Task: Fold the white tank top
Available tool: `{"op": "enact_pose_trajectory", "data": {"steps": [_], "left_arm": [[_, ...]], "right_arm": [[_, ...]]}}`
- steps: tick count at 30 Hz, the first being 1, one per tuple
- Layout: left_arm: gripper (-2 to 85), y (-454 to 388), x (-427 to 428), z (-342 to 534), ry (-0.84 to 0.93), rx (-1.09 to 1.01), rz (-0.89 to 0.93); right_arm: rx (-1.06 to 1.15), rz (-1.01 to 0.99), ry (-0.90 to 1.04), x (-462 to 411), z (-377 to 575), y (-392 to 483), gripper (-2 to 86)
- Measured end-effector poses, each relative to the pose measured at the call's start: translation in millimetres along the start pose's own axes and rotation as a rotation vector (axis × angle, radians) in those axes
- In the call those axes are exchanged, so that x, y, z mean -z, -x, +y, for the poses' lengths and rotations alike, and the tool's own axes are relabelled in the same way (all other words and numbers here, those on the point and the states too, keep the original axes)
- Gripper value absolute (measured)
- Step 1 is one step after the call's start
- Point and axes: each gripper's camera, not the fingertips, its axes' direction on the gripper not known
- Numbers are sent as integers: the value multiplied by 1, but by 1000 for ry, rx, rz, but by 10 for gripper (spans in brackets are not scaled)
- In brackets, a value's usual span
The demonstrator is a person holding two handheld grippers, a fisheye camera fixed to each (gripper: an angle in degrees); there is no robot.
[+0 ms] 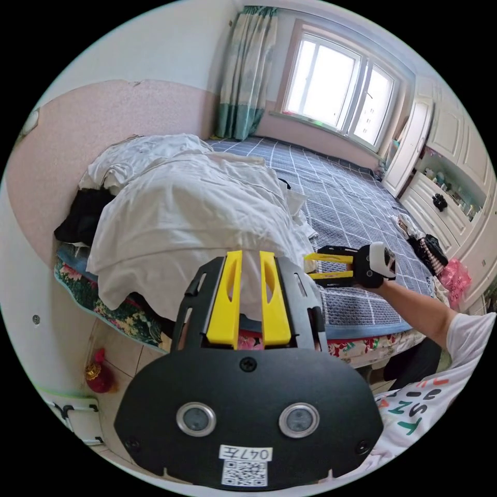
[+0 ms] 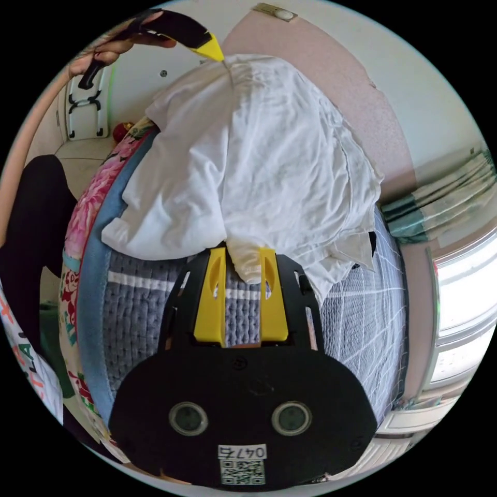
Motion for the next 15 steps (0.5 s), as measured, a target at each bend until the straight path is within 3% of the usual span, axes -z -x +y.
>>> {"op": "enact_pose_trajectory", "data": {"steps": [9,15], "left_arm": [[58,20,-30,-6,60,-54,-44],[81,22,-48,-9,62,-142,29]], "right_arm": [[-165,-144,-15,11,15,-54,3],[-274,-31,-161,100,55,-77,1]]}}
